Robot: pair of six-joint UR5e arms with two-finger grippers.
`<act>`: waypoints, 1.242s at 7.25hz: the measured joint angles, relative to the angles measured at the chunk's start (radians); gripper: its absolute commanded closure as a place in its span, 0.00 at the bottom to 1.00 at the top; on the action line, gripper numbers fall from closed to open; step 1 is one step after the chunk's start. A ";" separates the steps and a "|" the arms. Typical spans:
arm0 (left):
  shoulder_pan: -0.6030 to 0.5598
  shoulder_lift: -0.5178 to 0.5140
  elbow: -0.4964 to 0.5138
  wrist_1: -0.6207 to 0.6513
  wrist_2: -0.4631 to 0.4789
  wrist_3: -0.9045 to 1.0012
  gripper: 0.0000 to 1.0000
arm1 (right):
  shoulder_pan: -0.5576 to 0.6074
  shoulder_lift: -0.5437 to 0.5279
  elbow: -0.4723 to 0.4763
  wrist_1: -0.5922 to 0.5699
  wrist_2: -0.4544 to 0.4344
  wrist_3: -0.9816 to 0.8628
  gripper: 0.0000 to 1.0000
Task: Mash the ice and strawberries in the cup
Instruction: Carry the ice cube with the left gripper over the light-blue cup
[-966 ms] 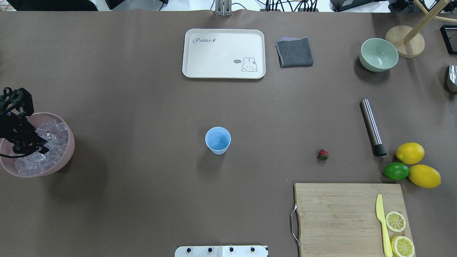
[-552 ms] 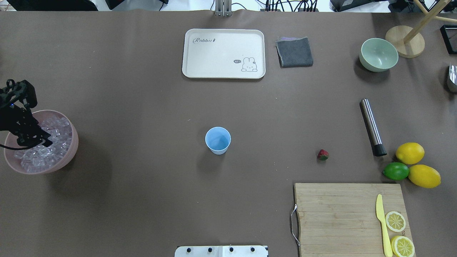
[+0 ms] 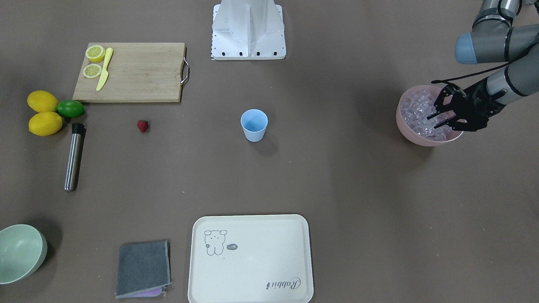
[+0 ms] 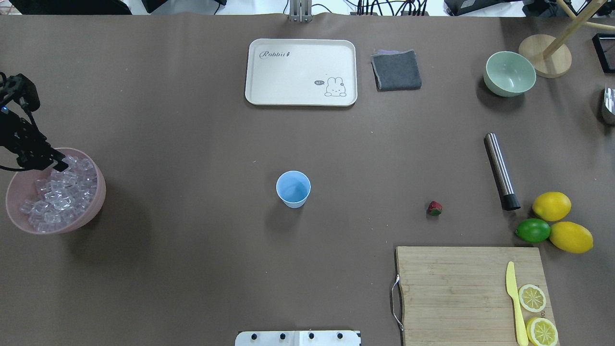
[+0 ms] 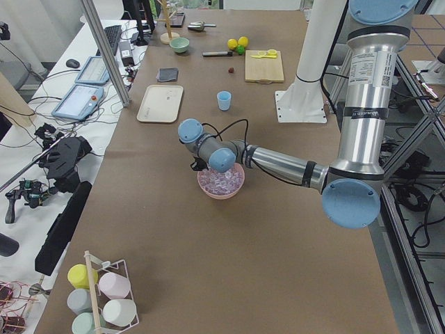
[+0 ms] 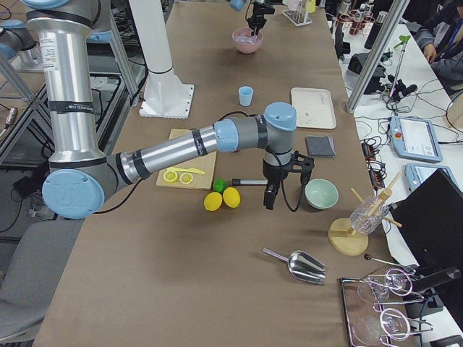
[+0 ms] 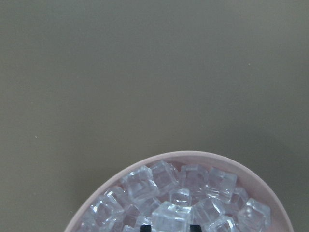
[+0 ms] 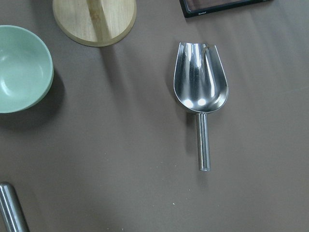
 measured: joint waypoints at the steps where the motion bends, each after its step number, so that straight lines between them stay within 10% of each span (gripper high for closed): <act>1: -0.008 -0.018 0.000 0.003 -0.016 -0.006 1.00 | 0.000 0.001 0.000 0.000 0.001 0.005 0.00; 9: 0.125 -0.340 0.030 -0.009 -0.018 -0.392 1.00 | -0.013 0.004 -0.004 0.000 0.007 0.012 0.00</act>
